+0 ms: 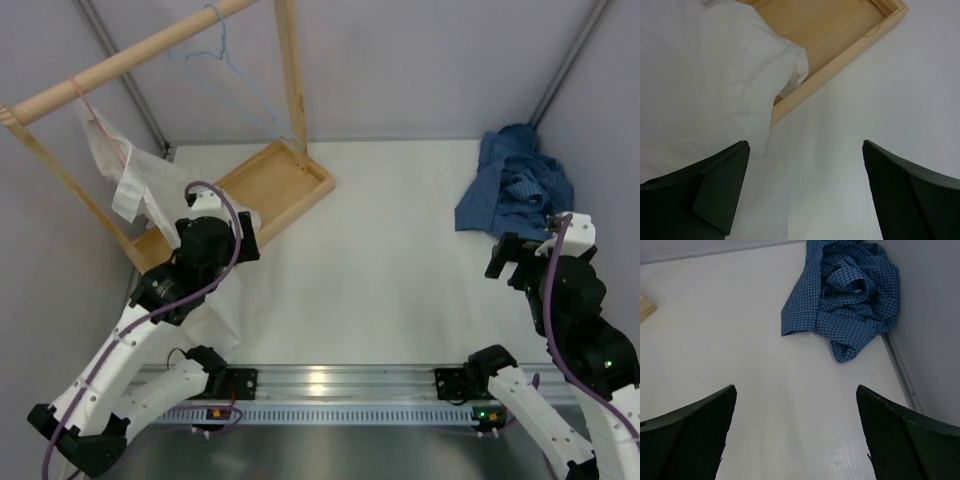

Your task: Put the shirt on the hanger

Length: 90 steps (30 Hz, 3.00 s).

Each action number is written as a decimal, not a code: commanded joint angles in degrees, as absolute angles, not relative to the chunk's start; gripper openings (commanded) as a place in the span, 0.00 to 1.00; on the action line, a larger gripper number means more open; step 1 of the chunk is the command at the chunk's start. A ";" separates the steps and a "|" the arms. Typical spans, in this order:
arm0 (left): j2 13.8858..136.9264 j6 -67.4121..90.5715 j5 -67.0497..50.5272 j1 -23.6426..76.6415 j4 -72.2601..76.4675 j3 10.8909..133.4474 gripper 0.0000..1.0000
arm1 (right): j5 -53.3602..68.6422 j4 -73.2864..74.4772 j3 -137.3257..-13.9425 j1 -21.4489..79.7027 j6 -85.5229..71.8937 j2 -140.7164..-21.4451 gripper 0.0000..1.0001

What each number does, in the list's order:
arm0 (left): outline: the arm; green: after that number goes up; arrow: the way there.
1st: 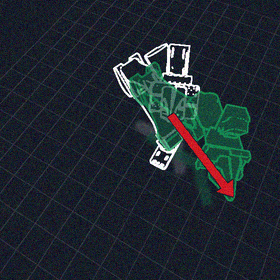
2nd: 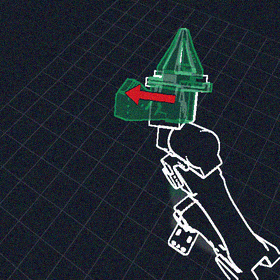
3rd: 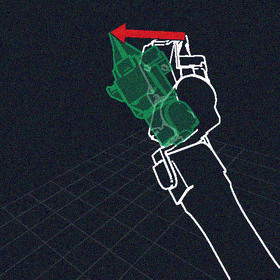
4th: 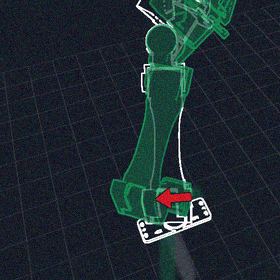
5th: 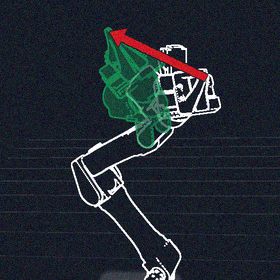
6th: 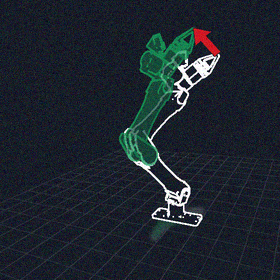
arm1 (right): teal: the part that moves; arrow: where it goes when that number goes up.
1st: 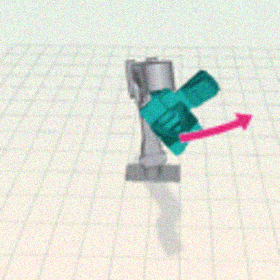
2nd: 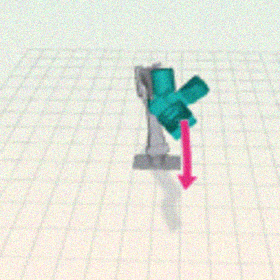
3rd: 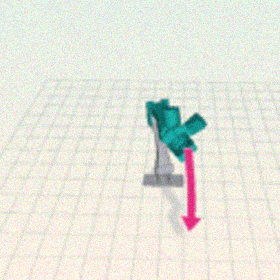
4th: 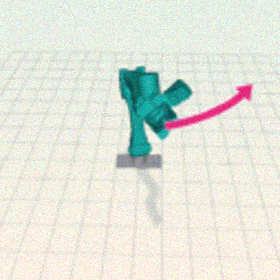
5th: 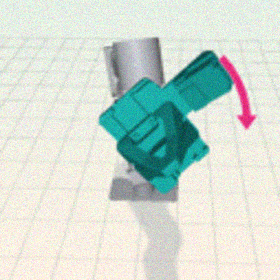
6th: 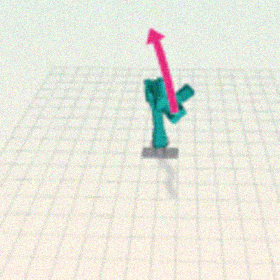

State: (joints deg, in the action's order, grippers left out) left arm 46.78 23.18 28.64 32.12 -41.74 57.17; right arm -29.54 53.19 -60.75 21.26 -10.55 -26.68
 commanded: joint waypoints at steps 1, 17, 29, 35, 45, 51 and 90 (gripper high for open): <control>44.13 21.79 31.55 32.17 -43.42 55.64 0.98 | -31.64 53.09 -61.35 21.80 -10.72 -26.63 0.99; 41.22 24.35 34.10 32.17 -43.51 51.07 0.98 | -25.76 36.04 -68.53 14.80 -17.31 -63.74 0.99; 42.80 24.00 27.16 32.26 -43.07 50.89 0.98 | -24.87 32.70 -91.39 -3.34 -10.22 -108.88 0.88; 42.01 23.82 25.66 32.26 -42.80 50.80 0.98 | -19.53 32.78 -100.53 -6.68 -8.18 -121.62 0.83; 42.36 23.38 24.70 32.34 -42.45 50.71 0.98 | -16.34 29.47 -96.79 -1.15 -9.22 -115.96 0.00; 42.10 23.20 26.54 32.17 -42.54 50.98 0.98 | -26.35 21.46 -71.33 20.27 -16.42 -90.92 0.00; 45.53 21.88 23.20 31.90 -41.66 50.27 0.98 | -8.88 -8.51 -32.43 49.75 -12.22 -71.52 0.65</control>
State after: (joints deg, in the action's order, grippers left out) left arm 44.82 22.50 24.36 32.12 -43.70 50.39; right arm -10.26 3.75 -31.38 51.07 -14.37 -68.20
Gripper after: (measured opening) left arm 0.982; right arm 0.673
